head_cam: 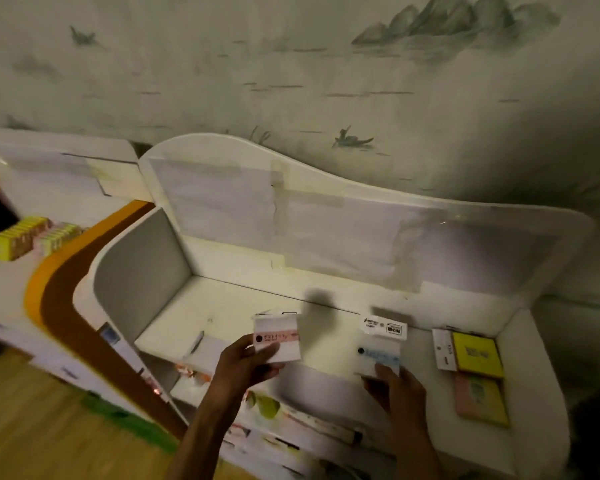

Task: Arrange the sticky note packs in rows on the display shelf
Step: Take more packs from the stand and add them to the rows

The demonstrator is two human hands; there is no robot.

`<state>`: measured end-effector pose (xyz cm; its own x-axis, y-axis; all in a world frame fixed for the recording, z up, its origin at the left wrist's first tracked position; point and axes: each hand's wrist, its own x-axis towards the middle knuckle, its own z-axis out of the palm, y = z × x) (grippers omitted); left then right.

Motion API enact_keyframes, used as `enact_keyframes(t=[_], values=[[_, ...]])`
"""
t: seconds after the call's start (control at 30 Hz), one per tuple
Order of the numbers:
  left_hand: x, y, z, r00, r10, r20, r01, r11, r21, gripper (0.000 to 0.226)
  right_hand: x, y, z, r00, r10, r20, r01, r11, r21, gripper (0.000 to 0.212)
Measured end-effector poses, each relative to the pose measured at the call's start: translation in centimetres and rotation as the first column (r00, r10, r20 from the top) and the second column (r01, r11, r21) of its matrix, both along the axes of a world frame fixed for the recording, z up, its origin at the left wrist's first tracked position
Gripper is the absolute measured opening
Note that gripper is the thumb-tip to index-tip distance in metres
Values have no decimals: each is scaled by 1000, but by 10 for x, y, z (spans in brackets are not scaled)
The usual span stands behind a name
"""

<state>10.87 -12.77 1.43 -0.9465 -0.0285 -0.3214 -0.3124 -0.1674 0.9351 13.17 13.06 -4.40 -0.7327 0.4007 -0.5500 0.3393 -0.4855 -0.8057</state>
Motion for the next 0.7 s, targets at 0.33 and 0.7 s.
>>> enact_keyframes(t=[0.33,0.7], values=[[32,-87,11,995,79,-58,-78,997,9,37,9,-100,24,927,317,-200,-331,943,-40,24],[88,-262,23,970,213,-118,-215,977,-5,36,28,-276,52,839,500,-217,-481,866,134,29]])
